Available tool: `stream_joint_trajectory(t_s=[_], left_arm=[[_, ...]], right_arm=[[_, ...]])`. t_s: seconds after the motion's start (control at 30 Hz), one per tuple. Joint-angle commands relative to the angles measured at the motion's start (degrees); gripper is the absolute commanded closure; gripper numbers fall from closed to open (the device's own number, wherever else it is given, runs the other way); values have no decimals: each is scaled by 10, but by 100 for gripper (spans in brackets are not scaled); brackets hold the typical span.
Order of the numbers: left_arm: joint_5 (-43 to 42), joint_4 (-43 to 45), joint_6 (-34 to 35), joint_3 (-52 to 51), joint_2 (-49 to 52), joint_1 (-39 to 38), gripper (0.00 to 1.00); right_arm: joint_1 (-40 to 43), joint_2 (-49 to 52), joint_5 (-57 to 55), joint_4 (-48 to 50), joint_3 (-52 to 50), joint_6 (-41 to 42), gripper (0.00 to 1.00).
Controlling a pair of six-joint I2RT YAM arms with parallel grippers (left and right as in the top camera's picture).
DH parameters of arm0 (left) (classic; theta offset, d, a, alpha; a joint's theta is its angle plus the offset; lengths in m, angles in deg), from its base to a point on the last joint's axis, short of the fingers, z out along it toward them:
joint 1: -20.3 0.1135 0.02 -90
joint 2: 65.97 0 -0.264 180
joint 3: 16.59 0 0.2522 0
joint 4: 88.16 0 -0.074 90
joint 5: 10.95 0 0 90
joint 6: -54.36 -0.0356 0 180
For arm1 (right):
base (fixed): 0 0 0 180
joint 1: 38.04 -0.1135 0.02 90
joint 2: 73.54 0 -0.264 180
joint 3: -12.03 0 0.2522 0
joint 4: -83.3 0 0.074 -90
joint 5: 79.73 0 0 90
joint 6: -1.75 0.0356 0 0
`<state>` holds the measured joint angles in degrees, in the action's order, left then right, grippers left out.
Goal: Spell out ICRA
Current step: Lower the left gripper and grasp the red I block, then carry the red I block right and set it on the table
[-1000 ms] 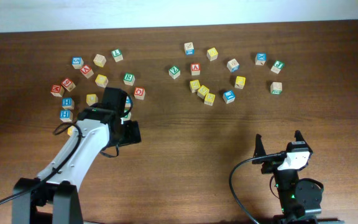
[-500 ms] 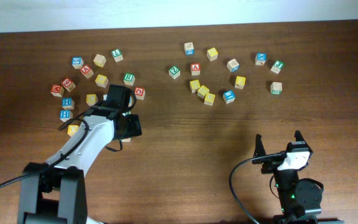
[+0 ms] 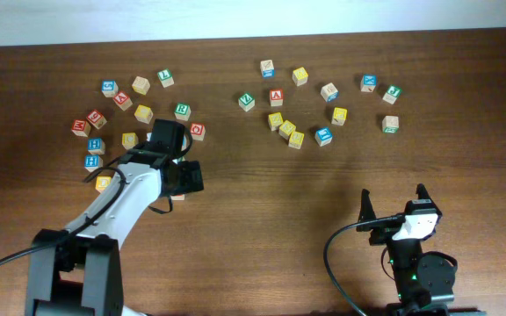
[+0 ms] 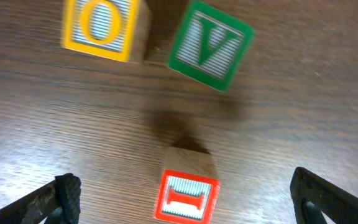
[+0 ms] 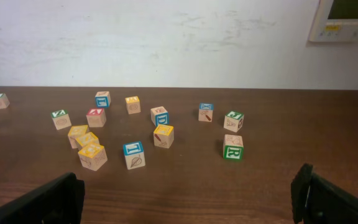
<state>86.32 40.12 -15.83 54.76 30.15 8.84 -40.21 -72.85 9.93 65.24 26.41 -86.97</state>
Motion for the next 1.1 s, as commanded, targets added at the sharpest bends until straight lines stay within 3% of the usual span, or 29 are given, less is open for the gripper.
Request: stream_joint_trajectory(t_s=[0.0, 0.07, 0.13, 0.2, 0.27, 0.4, 1.07], left_arm=[[-30, -1, -36, -4, 4, -2, 1], [-22, 7, -36, -4, 5, -2, 2], [-17, 7, -36, -4, 16, -2, 12], [-16, 10, -36, -4, 35, -2, 13], [-15, 13, -36, -4, 50, -2, 30], [-14, 13, -36, -4, 52, -2, 44], [-14, 21, -36, -4, 52, -2, 68]], right_arm=[[4, -3, -3, -4, -3, 0, 2], [4, -3, -3, -4, -3, 0, 2], [4, -3, -3, -4, -3, 0, 2], [4, -3, -3, -4, -3, 0, 2], [4, -3, -3, -4, -3, 0, 2], [4, -3, -3, -4, -3, 0, 2], [4, -3, -3, -4, -3, 0, 2]])
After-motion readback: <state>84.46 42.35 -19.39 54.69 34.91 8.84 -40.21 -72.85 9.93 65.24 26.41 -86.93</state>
